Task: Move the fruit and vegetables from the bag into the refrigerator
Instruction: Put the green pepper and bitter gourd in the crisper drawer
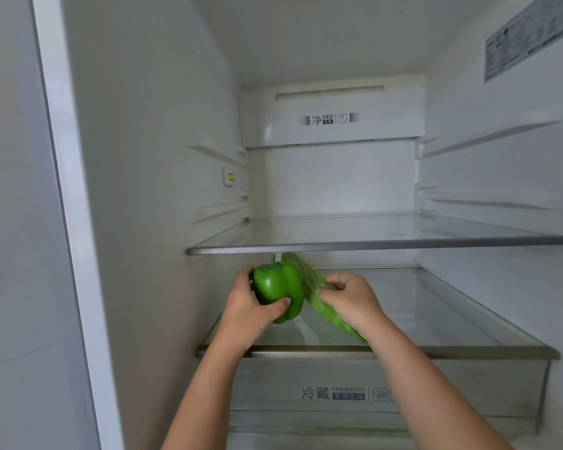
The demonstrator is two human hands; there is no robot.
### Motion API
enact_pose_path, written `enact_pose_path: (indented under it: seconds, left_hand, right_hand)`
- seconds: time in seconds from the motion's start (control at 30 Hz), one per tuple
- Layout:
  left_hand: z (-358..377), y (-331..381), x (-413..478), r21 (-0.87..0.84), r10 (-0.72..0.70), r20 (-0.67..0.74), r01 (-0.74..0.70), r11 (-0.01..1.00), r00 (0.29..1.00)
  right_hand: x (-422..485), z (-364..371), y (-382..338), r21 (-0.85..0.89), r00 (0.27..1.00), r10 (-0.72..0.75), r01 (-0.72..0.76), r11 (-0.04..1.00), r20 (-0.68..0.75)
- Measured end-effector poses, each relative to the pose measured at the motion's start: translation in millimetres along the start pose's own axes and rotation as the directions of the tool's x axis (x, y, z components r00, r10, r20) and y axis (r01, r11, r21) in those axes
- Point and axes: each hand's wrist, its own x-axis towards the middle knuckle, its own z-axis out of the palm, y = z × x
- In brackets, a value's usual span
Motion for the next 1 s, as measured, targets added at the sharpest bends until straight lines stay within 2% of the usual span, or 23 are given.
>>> enact_pose_path:
  seconds: [0.17,0.53,0.83,1.0]
  left_hand:
    - [2,-3,5,-0.002,0.013,0.055,-0.012,1.0,0.998]
    - [-1,-4,-2,0.027,0.011,0.063,-0.012,1.0,0.998]
    - [-4,-3,-22,0.225,0.031,0.012,-0.033,0.974,0.999]
    - [-11,2,-51,0.323,0.149,-0.016,-0.136,0.937,0.989]
  right_hand:
    - [0,-4,0,-0.048,0.997,-0.047,0.05,0.998,0.055]
    - [-12,-10,-3,-0.054,0.993,-0.063,0.069,0.996,0.103]
    - [-33,-13,-8,-0.21,0.986,-0.156,0.165,0.964,0.057]
    - [-60,-10,-11,-0.314,0.965,-0.264,0.247,0.917,-0.01]
